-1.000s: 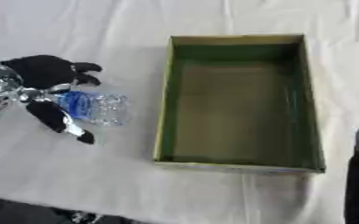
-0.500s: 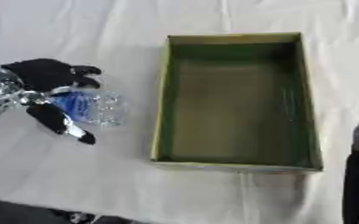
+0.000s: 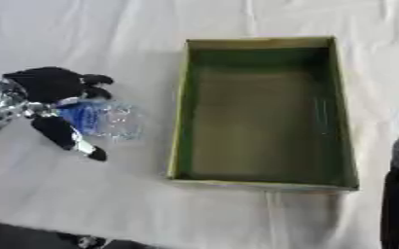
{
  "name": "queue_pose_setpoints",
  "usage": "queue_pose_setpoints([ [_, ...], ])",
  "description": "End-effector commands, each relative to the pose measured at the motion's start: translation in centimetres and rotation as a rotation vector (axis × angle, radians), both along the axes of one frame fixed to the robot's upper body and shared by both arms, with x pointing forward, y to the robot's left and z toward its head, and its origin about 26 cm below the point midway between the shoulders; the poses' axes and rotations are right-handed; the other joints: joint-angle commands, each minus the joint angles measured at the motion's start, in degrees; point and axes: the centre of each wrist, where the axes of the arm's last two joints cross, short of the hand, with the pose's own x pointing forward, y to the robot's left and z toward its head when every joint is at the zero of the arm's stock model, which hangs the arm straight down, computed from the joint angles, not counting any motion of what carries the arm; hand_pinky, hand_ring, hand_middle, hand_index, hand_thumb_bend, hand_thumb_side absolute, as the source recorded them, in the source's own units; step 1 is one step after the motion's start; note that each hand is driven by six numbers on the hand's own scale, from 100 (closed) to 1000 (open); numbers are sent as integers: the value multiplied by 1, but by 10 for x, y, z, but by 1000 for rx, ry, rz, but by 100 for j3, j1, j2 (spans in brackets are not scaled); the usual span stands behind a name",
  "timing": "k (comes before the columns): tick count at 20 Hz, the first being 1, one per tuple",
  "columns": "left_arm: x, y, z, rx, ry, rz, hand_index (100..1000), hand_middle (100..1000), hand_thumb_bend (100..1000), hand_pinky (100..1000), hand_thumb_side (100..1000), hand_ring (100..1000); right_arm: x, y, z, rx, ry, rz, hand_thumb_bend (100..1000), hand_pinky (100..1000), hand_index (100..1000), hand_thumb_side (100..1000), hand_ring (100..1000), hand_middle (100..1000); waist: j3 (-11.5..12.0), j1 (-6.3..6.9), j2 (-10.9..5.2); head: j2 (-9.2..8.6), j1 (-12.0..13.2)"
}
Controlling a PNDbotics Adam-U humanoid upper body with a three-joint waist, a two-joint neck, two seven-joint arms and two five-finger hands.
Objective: Pick up objects on the table and place them in the box.
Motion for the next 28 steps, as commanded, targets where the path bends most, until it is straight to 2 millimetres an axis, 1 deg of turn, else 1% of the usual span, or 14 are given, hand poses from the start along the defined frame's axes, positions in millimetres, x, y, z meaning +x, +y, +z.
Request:
queue_pose_setpoints([
  [1,0,2,8,10,-12,-1,908,1000,810,723,901,751,-3,0,6,6,-26,6,100,688,918,1000,787,857,17,-1,-104,-33,-42],
  [2,0,1,8,10,-14,-2,905,1000,809,722,899,750,-3,0,6,6,-25,6,100,688,918,1000,787,857,19,-1,-107,-33,-45],
  [3,0,2,8,11,-16,-2,864,1000,782,699,846,713,-3,0,6,6,-25,7,100,688,918,1000,787,857,21,-1,-109,-33,-47],
  [4,0,2,8,12,-19,0,871,1000,789,704,856,720,-3,0,6,6,-24,7,100,688,918,1000,787,857,23,-1,-111,-33,-48],
  [5,0,2,8,14,-20,2,813,1000,742,637,744,648,-3,0,6,6,-24,7,100,688,918,1000,787,857,24,-1,-113,-35,-49],
  [8,0,2,8,20,-24,12,761,937,717,516,668,567,-3,0,6,6,-23,7,100,688,919,1000,787,857,27,-2,-116,-41,-54],
  [11,0,1,8,17,-33,15,732,906,714,472,665,518,-3,0,6,7,-23,7,100,688,919,1000,787,857,30,-3,-120,-45,-57],
  [15,-1,0,9,7,-57,11,696,891,709,458,651,507,-3,0,6,8,-24,6,100,688,919,1000,786,856,35,-5,-123,-47,-67],
  [21,-1,0,10,-5,-89,4,684,882,708,440,627,491,-3,0,6,10,-25,4,100,688,919,1000,786,855,42,-10,-122,-45,-75],
  [23,-1,0,11,-6,-99,3,679,856,707,392,602,442,-3,0,6,10,-26,3,100,688,919,1000,786,855,44,-11,-123,-46,-76],
  [24,-1,-1,11,-7,-106,3,675,834,705,345,599,413,-3,0,6,11,-26,3,100,688,919,1000,786,855,43,-11,-124,-47,-77],
  [25,-1,-1,11,-8,-111,3,675,831,704,334,600,409,-3,0,6,11,-26,3,100,688,919,1000,786,855,43,-11,-124,-48,-79],
  [26,-1,-1,10,-11,-116,3,674,807,699,249,602,381,-3,0,6,12,-26,3,100,688,919,1000,785,855,42,-11,-124,-49,-83],
  [28,0,-1,10,-16,-121,4,672,786,699,195,608,349,-3,0,6,12,-26,3,100,688,919,1000,785,855,41,-11,-124,-51,-86],
])
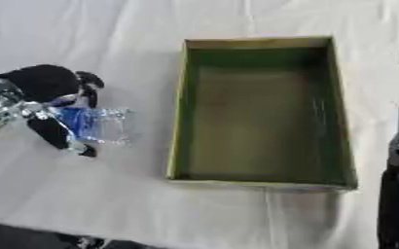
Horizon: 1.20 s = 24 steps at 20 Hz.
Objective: Pick up objects on the table and place them in the box.
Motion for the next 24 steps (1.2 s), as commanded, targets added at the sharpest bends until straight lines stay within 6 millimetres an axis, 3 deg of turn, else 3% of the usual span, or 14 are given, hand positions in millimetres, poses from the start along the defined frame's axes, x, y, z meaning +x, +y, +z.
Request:
queue_pose_setpoints([
  [1,0,1,10,6,-44,1,672,781,700,184,610,341,-3,1,6,9,-26,6,100,688,919,1000,785,855,9,-2,-124,-50,-34],
  [5,0,1,10,-8,-58,1,652,629,706,100,617,237,-3,1,6,10,-27,6,100,687,919,1000,785,855,7,-2,-121,-48,-42],
  [11,1,0,9,-27,-75,-4,633,570,706,100,618,195,-3,1,7,11,-28,5,100,687,919,1000,784,855,7,-2,-113,-47,-49],
  [19,1,-1,9,-38,-91,-15,633,634,691,100,625,249,-3,0,7,20,-30,0,100,684,917,1000,781,853,14,-2,-117,-35,-61],
  [22,1,-2,9,-40,-93,-20,666,738,676,249,630,362,-3,0,8,26,-32,-3,100,684,916,1000,781,853,14,-1,-117,-37,-66],
  [23,1,-3,9,-39,-91,-26,661,726,678,233,628,349,-3,0,8,28,-32,-4,100,684,916,1000,781,853,14,-2,-118,-37,-68],
  [24,1,-4,9,-37,-89,-30,676,759,671,298,635,401,-3,0,8,30,-33,-5,100,684,916,1000,781,853,14,-2,-118,-37,-69],
])
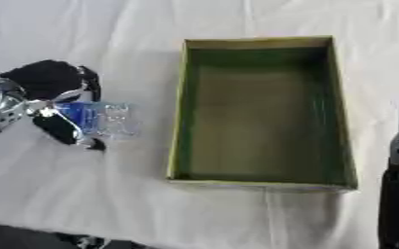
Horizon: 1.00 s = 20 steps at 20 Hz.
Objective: Pick up objects on the table and place them in the box.
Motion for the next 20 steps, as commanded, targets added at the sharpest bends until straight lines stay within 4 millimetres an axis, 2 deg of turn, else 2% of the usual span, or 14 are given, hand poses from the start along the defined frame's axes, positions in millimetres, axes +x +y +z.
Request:
queue_pose_setpoints([
  [1,-1,-1,10,12,-25,-17,680,765,669,311,637,407,-3,1,8,16,-29,0,100,684,916,1000,781,853,14,-2,-120,-36,-65],
  [10,0,-3,10,42,32,-22,690,788,681,339,667,421,-3,1,9,34,-29,-4,100,684,914,1000,780,853,9,5,-127,-28,-78],
  [12,-1,-3,11,45,34,-23,662,759,667,251,604,370,-3,1,9,36,-29,-6,100,684,914,1000,780,853,9,7,-126,-26,-79],
  [14,-1,-3,11,44,39,-17,593,726,571,100,376,334,-3,1,9,37,-29,-7,100,684,914,1000,780,853,9,7,-125,-24,-81],
  [15,0,-2,11,42,42,-10,572,704,541,100,323,316,-3,1,9,37,-29,-7,100,683,914,1000,780,853,9,6,-124,-23,-80],
  [16,0,-2,12,40,43,-4,527,658,455,100,208,278,-3,1,10,38,-29,-7,100,683,914,1000,780,853,9,5,-122,-24,-82],
  [17,0,-2,12,36,39,5,504,631,382,100,159,262,-3,1,10,38,-29,-8,100,683,914,1000,780,853,10,2,-120,-22,-85],
  [18,0,-2,13,30,29,13,468,593,260,100,125,249,-3,1,10,38,-30,-8,100,683,914,1000,780,852,13,0,-118,-20,-86],
  [20,0,-3,14,14,3,23,422,554,147,100,134,238,-3,1,10,37,-30,-9,100,681,914,1000,777,852,18,-5,-115,-17,-87],
])
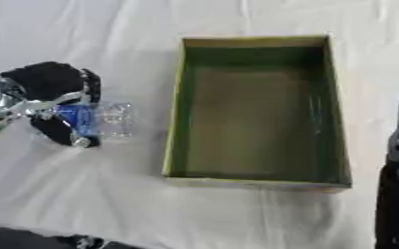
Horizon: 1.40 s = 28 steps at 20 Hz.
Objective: Pick up objects on the table and place them in the box.
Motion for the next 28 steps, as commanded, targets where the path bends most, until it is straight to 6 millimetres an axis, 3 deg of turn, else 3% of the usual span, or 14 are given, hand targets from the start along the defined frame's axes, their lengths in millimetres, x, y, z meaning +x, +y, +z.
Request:
queue_pose_setpoints([
  [1,-1,2,10,-2,-58,24,405,539,122,100,133,226,-3,1,8,4,-29,5,100,680,914,1000,777,852,19,-15,-113,-16,-39],
  [6,-1,-1,10,-10,-108,20,369,506,127,100,117,180,-3,1,8,3,-31,6,100,677,914,1000,774,850,18,-19,-105,-14,-44],
  [18,-4,1,16,-9,-186,-7,367,500,190,100,105,172,-3,0,5,-12,-17,3,100,669,914,1000,767,843,-2,30,-163,0,-97],
  [23,-10,7,43,-11,-236,4,370,496,167,100,107,175,-3,-2,0,-25,7,-6,100,668,913,1000,766,841,28,100,-251,5,-163],
  [24,-12,8,49,-22,-244,4,369,495,100,100,193,176,-3,-2,-1,-28,11,-7,100,667,913,1000,766,841,37,112,-266,2,-177],
  [25,-14,8,56,-31,-256,4,370,492,175,100,102,176,-3,-3,-3,-31,17,-7,100,667,913,1000,766,841,50,126,-286,3,-197],
  [28,-20,8,74,-37,-291,7,373,488,212,100,100,179,-3,-4,-6,-38,32,-9,100,667,913,1000,766,841,86,162,-341,-8,-248],
])
